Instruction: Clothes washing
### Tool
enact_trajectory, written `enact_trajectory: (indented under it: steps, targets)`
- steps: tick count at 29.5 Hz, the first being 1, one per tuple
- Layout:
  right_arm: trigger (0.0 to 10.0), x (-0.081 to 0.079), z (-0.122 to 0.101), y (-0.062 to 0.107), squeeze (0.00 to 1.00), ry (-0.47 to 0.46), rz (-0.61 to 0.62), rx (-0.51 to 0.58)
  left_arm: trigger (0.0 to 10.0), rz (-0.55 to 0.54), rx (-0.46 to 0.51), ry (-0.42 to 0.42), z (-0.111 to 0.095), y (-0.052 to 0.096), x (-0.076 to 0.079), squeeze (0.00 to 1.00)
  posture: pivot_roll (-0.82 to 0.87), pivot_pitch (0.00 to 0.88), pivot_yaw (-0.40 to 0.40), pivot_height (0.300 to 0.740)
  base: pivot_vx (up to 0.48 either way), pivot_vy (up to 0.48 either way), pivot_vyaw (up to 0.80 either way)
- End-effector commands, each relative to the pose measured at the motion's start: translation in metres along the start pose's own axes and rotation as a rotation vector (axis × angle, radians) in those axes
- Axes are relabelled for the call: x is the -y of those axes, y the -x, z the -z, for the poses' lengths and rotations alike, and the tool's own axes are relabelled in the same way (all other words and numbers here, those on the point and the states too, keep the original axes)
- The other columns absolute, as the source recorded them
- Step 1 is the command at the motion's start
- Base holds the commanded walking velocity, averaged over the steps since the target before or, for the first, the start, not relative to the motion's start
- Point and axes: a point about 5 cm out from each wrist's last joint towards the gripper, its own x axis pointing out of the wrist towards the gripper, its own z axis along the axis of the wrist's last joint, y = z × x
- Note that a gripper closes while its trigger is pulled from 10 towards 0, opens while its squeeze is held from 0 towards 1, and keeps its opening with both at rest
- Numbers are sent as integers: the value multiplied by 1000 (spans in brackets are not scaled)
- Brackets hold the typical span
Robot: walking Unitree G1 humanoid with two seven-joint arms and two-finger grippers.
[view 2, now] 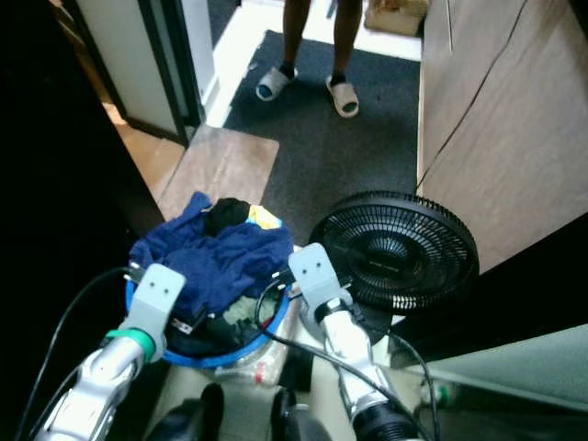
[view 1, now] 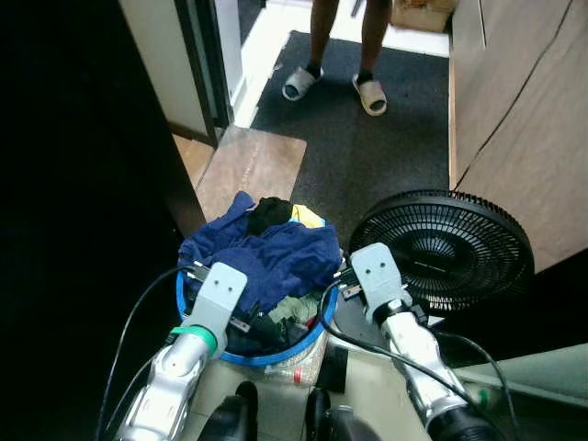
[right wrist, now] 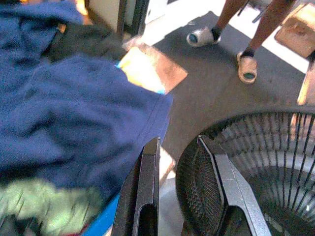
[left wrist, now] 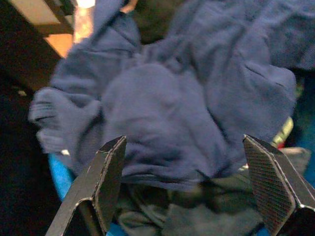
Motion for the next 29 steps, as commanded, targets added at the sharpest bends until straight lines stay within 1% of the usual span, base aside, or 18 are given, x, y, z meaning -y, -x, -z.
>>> enact_trajectory:
  steps: [1,3,5,6,7,9,11,12,14,15,16,18,19,20,21,23,25,29]
  targets:
    - [10000,-5,14,10,0,-4,-22,-43,10000,-2,-38,16,12,3,3,0,114,144,8,740,0,0,0]
    - [10000,-8,18,14,0,-1,-32,-54,10000,-14,-39,20,14,2,2,0,113,133,3,740,0,0,0]
    - [10000,-8,18,14,0,-1,-32,-54,10000,-14,-39,20,14,2,2,0,113,133,3,740,0,0,0]
    - [10000,-17,27,19,0,12,-74,-86,10000,-30,-48,24,18,0,-1,0,107,118,-4,740,0,0,0]
    - [10000,-17,27,19,0,12,-74,-86,10000,-30,-48,24,18,0,-1,0,107,118,-4,740,0,0,0]
    - [10000,-29,36,24,0,20,-143,-124,10000,-42,-57,26,21,-1,-3,0,109,103,-13,740,0,0,0]
    - [10000,-29,36,24,0,20,-143,-124,10000,-42,-57,26,21,-1,-3,0,109,103,-13,740,0,0,0]
    - [10000,-33,40,25,0,21,-175,-138,10000,-46,-60,27,23,-1,-3,0,109,101,-14,740,0,0,0]
    - [10000,-33,40,25,0,21,-175,-138,10000,-46,-60,27,23,-1,-3,0,109,101,-14,740,0,0,0]
    - [10000,-36,44,26,0,20,-192,-154,10000,-53,-63,29,24,-2,-4,0,109,95,-20,740,0,0,0]
    - [10000,-36,49,29,0,-2,-192,-178,10000,-63,-66,31,26,-1,-6,0,108,90,-26,740,0,0,0]
    - [10000,-36,49,29,0,-2,-192,-178,10000,-63,-66,31,26,-1,-6,0,108,90,-26,740,0,0,0]
    - [10000,-35,56,33,0,-12,-197,-206,10000,-75,-70,34,28,-1,-8,0,107,83,-33,740,0,0,0]
    - [10000,-35,56,33,0,-12,-197,-206,10000,-75,-70,34,28,-1,-8,0,107,83,-33,740,0,0,0]
    - [10000,-37,67,47,0,-13,-219,-242,10000,-92,-77,43,32,-1,-9,0,103,65,-45,740,0,0,0]
    - [10000,-37,67,47,0,-13,-219,-242,10000,-92,-77,43,32,-1,-9,0,103,65,-45,740,0,0,0]
    - [10000,-38,71,53,0,-12,-222,-248,10000,-99,-77,50,34,-2,-8,0,103,48,-50,740,0,0,0]
    - [10000,-37,68,51,0,-25,-196,-229,10000,-106,-69,59,33,-4,-8,0,102,31,-56,740,0,0,0]
